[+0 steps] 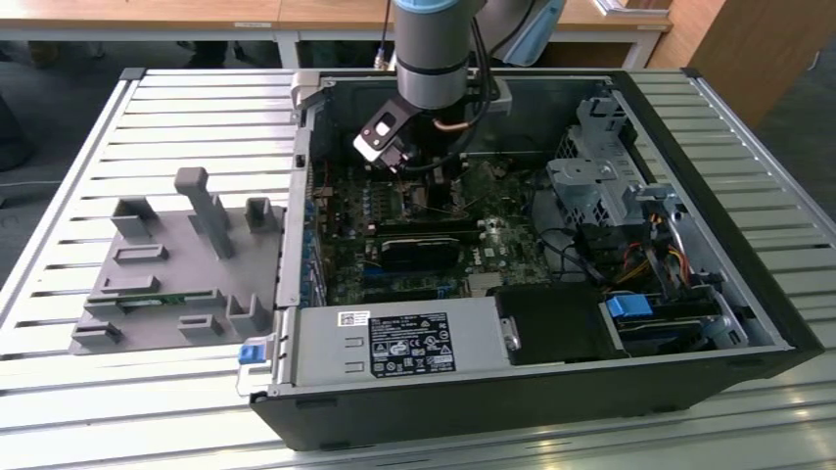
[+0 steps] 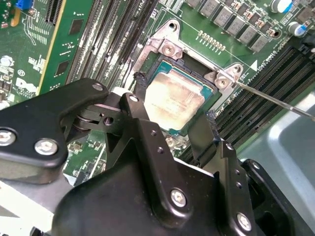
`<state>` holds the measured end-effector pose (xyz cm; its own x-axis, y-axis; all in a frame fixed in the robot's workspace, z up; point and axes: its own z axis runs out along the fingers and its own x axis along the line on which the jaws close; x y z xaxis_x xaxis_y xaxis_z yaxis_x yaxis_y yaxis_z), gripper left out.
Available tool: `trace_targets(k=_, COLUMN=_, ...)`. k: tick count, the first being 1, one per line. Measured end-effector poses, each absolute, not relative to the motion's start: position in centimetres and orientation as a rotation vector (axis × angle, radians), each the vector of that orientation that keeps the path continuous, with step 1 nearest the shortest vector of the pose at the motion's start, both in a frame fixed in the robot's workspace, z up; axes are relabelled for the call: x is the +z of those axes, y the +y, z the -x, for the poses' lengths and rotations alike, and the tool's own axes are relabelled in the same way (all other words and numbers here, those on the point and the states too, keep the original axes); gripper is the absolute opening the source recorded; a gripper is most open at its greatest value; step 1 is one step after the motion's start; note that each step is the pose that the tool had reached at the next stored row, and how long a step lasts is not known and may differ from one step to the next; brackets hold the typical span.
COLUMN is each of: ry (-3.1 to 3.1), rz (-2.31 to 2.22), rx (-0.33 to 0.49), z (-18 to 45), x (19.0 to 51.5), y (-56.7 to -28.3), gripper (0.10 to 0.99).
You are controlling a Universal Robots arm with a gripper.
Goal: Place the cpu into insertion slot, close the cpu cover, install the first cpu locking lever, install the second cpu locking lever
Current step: 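Place the cpu into insertion slot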
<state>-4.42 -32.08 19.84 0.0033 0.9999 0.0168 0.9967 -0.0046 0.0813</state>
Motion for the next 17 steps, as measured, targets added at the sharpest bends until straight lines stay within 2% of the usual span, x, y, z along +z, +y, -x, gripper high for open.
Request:
trace_targets(k=3, ry=2.184, rz=-2.192, rx=0.107, z=4.42, x=20.22, y=-32.08, gripper=0.6)
trace_targets(k=5, ry=2.184, rz=-2.193, rx=0.106, z=4.4, x=20.33, y=-32.08, gripper=0.475)
trace_targets(k=6, ry=2.185, rz=-2.193, rx=0.104, z=4.35, x=20.37, y=-32.08, gripper=0.475)
trace_targets(k=8, ry=2.187, rz=-2.195, rx=0.101, z=4.3, x=20.45, y=-32.08, gripper=0.361)
trace_targets(k=9, ry=2.187, rz=-2.196, rx=0.099, z=4.26, x=20.5, y=-32.08, gripper=0.361)
trace_targets(k=11, ry=2.19, rz=-2.199, rx=0.093, z=4.15, x=20.6, y=-32.08, gripper=0.243)
trace_targets(k=12, ry=2.192, rz=-2.201, rx=0.09, z=4.1, x=20.64, y=-32.08, gripper=0.243)
trace_targets(k=14, ry=2.194, rz=-2.203, rx=0.085, z=4.03, x=20.74, y=-32.09, gripper=0.125)
trace_targets(k=17, ry=2.196, rz=-2.205, rx=0.081, z=4.0, x=20.89, y=-32.08, gripper=0.106)
